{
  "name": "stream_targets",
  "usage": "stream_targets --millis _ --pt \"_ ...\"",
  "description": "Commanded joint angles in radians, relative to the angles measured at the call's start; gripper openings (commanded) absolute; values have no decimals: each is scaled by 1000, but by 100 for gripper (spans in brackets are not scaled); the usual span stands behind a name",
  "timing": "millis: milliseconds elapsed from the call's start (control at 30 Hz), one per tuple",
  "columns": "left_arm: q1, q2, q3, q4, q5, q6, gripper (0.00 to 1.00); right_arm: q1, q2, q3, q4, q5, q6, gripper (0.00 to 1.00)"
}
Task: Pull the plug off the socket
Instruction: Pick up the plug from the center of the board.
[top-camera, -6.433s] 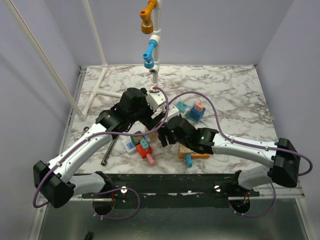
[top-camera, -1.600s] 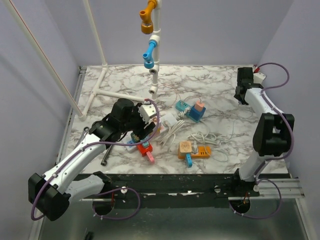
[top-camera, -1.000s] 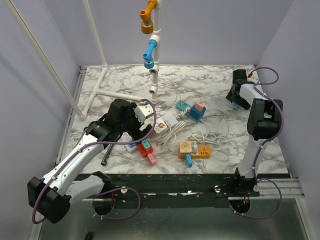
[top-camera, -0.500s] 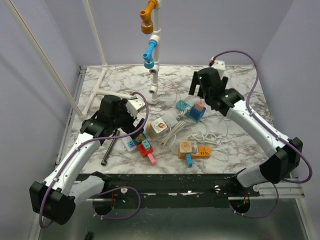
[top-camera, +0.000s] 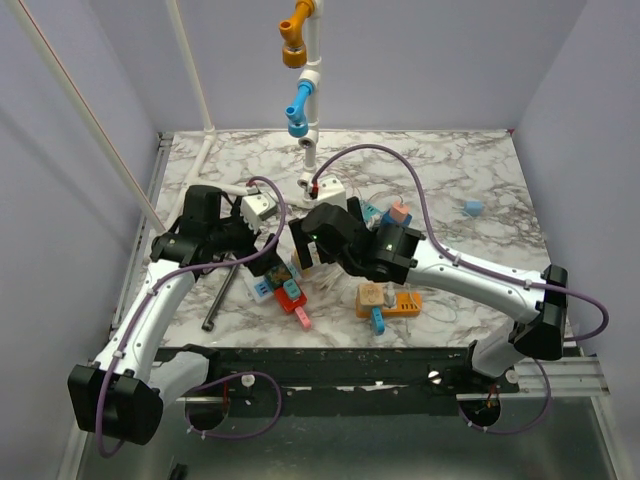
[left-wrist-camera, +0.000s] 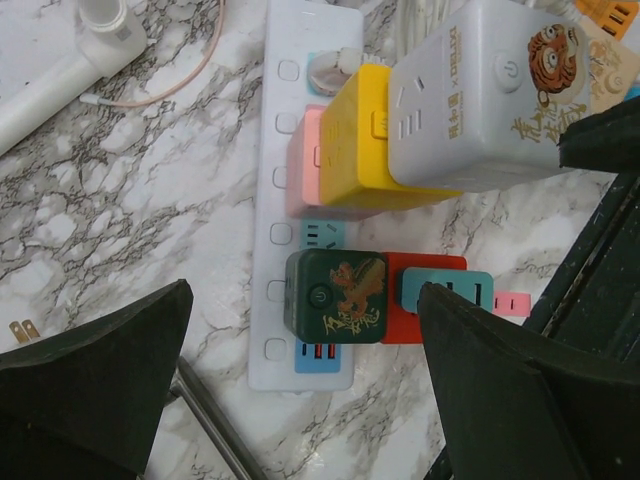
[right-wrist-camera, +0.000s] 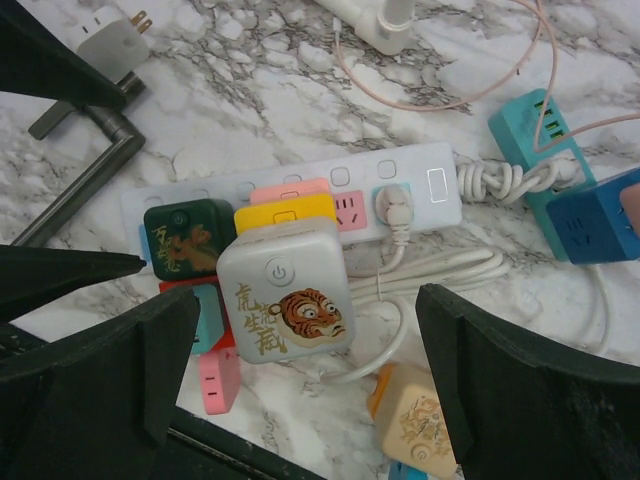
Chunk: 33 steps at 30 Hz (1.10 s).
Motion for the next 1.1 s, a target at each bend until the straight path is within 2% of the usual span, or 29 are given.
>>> stream_targets --millis 0,400,467,500,700,967,1067 --pt "10 -4 12 -44 98 42 98 6 19 -5 25 -45 -16 100" --pt "44 3 -53 -57 112 54 99 7 95 -32 40 -92 -67 100" --pt "47 10 -54 -54 116 48 98 6 87 -49 60 -178 -77 100" --pt "47 10 -56 -50 115 45 98 7 83 -58 67 -128 -78 100" --pt "47 15 -41 -16 129 17 98 -6 96 -73 83 -174 -83 99" --pt "47 76 -76 63 71 -12 98 -21 105 -71 82 -164 -100 77" --pt "44 91 -79 126 94 -52 98 -20 99 -64 82 -155 -109 64"
